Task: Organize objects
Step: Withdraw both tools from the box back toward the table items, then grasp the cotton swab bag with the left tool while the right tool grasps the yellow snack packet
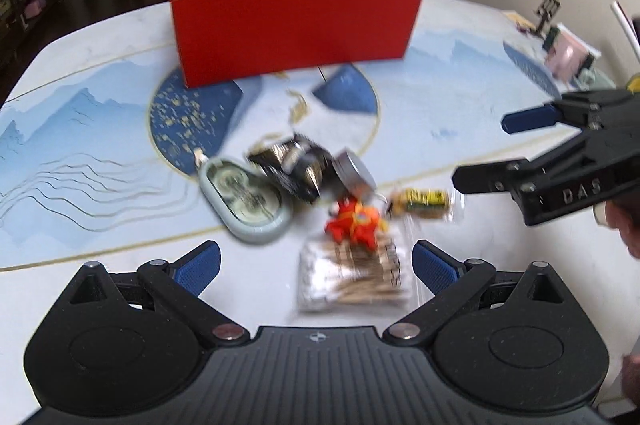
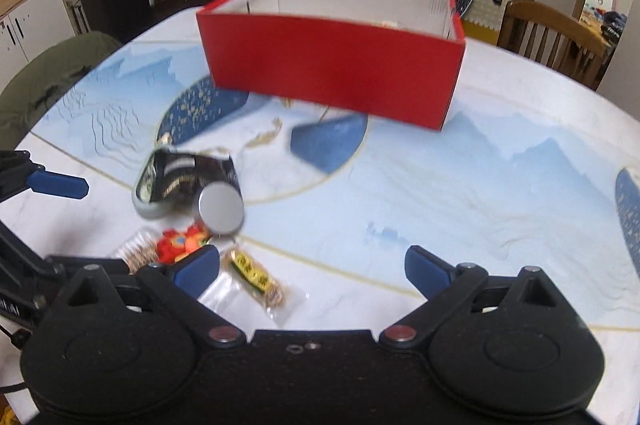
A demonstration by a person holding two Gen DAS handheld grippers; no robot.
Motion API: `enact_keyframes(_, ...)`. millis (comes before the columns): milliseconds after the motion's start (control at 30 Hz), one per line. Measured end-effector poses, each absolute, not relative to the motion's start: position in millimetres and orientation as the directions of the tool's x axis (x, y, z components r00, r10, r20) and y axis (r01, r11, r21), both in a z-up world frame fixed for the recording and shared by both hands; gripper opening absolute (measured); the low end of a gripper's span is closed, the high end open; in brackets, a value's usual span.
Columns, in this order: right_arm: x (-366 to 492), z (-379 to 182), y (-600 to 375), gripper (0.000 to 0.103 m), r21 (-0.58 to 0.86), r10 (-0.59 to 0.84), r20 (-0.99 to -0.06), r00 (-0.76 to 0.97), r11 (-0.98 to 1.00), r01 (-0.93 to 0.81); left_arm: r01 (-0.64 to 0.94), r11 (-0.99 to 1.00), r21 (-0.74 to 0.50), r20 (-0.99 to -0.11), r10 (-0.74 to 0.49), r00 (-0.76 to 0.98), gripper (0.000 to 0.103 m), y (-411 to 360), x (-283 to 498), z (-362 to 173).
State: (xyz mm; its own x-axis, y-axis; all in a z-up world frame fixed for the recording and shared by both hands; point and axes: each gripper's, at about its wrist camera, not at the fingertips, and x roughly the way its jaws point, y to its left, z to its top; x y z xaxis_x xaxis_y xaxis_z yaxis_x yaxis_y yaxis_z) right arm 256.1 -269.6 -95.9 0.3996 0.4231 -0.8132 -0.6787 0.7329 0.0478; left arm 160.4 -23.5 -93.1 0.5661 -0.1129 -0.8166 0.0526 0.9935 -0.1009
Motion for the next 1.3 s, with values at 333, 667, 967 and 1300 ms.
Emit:
enact_keyframes(333, 252, -121, -256, 0.089, 0.042, 0.39, -0.855, 0.341, 0.708, -0.705, 0.111, 0.99, -0.082, -0.834, -0.13, 0.536, 0.102, -44, 158, -117)
enact_keyframes(667, 252, -134, -241, 0.077, 0.023, 0.374, -0.869, 0.323, 0.683, -0.73, 0.149, 0.988, -0.044, -0.836, -0.118, 0.536, 0.102, -61, 159, -129)
enact_keyframes(967, 251, -132, -237, 0.056, 0.004, 0.376, -0.863, 0.338, 0.673, -0.74, 0.159, 0.987, -0.017, -0.815, -0.105, 0.57, 0.1, -66, 159, -128)
enact_keyframes(1300, 243, -129, -234, 0.028, 0.0, 0.374, -0.863, 0.34, 0.673, -0.74, 0.14, 0.989, -0.048, -0.822, -0.119, 0.556, 0.072, -62, 157, -124)
